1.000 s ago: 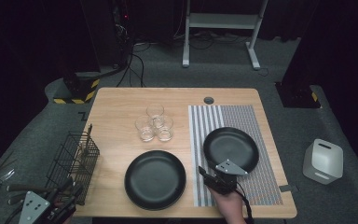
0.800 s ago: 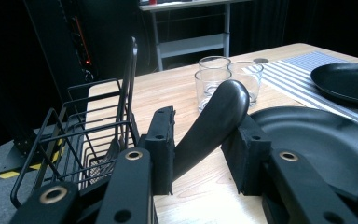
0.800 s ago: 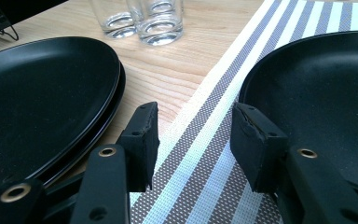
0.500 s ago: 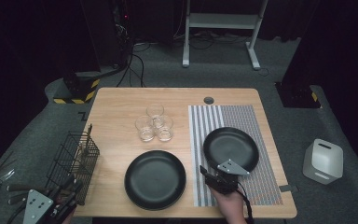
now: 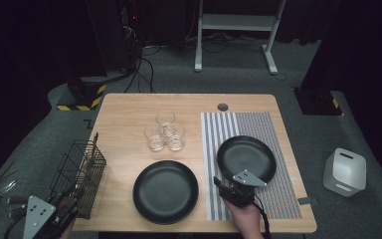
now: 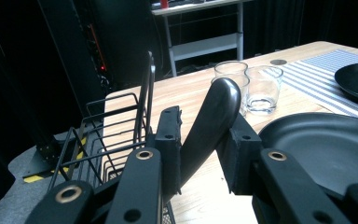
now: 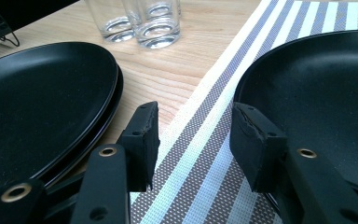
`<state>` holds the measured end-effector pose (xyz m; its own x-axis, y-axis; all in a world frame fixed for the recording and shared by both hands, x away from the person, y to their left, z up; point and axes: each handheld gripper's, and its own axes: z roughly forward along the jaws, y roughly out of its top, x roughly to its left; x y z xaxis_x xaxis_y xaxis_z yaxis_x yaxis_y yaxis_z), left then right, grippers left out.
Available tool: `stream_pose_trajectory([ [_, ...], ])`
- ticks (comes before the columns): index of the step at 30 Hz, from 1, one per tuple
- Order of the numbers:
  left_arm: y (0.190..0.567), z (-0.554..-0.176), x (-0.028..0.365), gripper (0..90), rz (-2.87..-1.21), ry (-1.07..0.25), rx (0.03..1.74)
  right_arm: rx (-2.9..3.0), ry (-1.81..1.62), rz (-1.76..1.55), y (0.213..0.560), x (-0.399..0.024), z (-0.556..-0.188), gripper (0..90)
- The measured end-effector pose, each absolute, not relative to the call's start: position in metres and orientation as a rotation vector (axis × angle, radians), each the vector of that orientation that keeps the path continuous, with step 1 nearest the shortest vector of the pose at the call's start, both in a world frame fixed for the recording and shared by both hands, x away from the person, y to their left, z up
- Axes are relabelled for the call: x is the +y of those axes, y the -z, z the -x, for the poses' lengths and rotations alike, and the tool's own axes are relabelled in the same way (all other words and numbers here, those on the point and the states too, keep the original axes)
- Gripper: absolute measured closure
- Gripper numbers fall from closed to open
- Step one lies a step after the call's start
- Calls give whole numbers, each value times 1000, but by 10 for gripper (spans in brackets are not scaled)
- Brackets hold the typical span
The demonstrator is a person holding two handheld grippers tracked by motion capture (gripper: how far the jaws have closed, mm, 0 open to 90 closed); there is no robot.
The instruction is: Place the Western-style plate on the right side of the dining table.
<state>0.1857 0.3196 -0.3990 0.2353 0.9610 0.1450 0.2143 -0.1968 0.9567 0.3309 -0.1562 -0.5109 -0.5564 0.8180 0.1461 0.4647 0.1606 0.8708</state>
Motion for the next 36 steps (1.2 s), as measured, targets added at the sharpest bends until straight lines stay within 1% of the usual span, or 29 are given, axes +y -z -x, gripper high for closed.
stream_pose_trajectory([
  [19,387,-199,343,754,-1501,-1055,1179,2090,-1372,-1236,512,-158,-331,529],
  [36,380,-199,356,797,-1453,-1140,1246,2097,-1380,-1237,512,-156,-331,539],
])
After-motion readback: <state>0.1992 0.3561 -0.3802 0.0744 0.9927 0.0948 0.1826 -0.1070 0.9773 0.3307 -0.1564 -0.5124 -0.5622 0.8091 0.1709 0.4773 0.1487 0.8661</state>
